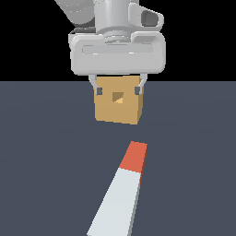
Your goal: Insert the peg into the horizontal hole in a box.
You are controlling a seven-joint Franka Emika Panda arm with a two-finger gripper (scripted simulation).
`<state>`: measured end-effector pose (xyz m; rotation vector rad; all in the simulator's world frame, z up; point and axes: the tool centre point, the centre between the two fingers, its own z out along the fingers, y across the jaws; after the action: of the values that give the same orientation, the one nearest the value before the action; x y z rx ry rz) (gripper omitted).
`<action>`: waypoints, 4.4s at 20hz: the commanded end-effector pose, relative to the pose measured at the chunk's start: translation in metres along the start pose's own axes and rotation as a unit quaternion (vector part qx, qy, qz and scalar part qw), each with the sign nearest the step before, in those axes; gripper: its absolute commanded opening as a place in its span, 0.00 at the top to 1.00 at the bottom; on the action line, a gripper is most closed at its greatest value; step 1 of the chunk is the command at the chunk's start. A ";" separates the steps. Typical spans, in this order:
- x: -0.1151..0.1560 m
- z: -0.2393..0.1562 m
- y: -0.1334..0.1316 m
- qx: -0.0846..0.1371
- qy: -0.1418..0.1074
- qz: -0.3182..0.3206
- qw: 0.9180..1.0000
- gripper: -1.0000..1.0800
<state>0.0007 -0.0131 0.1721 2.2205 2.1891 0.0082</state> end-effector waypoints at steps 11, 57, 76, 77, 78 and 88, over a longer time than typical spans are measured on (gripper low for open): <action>-0.042 0.027 0.006 0.003 0.000 0.042 0.999 0.04; -0.158 0.154 0.003 0.011 0.005 0.160 0.987 1.00; -0.071 0.116 -0.019 0.011 0.005 0.153 0.988 1.00; -0.059 0.112 -0.022 0.011 0.005 0.153 0.988 1.00; -0.048 0.107 -0.024 0.011 0.005 0.152 0.988 1.00; 0.050 0.065 -0.047 0.011 0.005 0.145 0.989 1.00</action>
<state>-0.0421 0.0241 0.0986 2.5339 1.8599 -0.0046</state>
